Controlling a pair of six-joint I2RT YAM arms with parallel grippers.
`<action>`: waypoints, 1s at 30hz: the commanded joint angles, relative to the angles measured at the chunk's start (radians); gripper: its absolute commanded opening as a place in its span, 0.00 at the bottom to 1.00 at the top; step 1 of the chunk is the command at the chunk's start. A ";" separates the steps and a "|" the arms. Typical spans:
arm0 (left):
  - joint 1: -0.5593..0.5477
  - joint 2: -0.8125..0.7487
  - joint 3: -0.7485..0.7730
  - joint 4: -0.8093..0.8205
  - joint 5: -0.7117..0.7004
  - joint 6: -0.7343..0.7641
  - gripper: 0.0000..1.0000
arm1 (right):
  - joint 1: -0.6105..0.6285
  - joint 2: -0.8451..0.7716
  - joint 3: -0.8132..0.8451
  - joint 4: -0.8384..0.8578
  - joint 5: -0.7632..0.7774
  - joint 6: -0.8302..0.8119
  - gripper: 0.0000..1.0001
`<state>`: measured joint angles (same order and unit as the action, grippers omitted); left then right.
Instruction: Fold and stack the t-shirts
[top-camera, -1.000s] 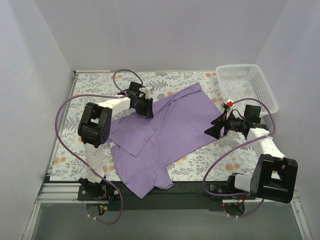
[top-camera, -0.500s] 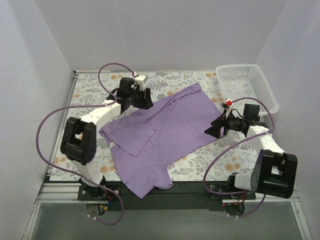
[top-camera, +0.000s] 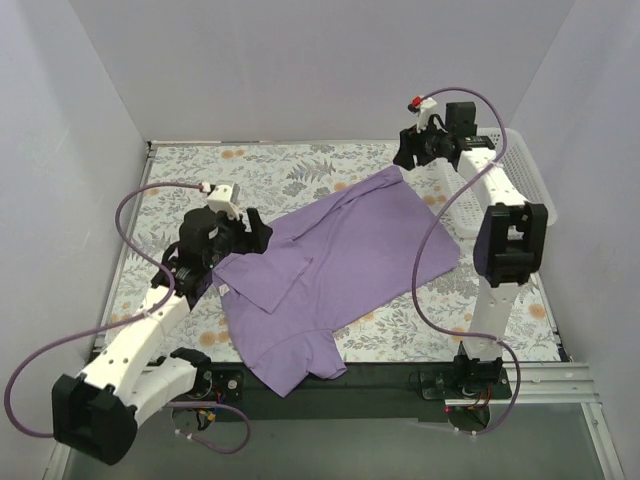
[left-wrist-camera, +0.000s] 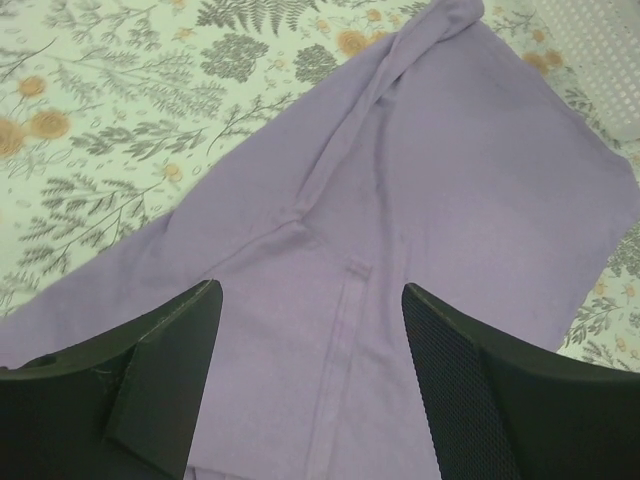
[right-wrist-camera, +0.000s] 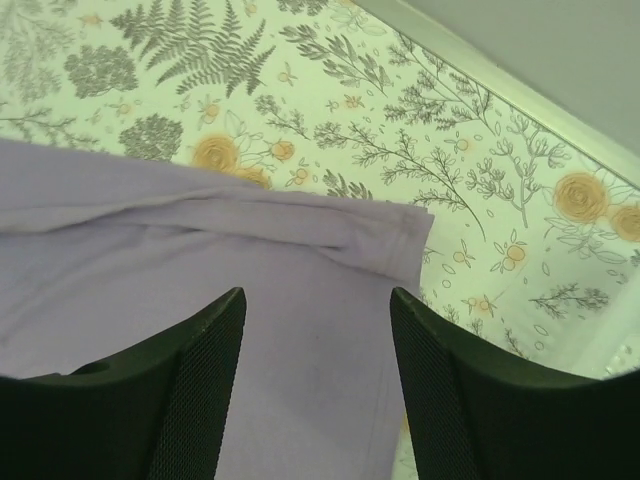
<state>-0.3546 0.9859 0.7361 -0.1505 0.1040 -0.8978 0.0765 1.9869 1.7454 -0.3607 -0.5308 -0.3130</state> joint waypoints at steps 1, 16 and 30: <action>0.008 -0.125 -0.070 -0.105 -0.073 -0.012 0.72 | 0.002 0.194 0.228 -0.075 0.117 0.135 0.65; 0.008 -0.233 -0.135 -0.146 -0.105 -0.016 0.77 | 0.019 0.504 0.513 -0.044 0.203 0.173 0.63; 0.008 -0.217 -0.130 -0.147 -0.076 -0.023 0.77 | 0.020 0.553 0.545 -0.018 0.132 0.201 0.51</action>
<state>-0.3496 0.7677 0.6006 -0.2928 0.0166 -0.9207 0.0921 2.5340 2.2387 -0.4095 -0.3744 -0.1272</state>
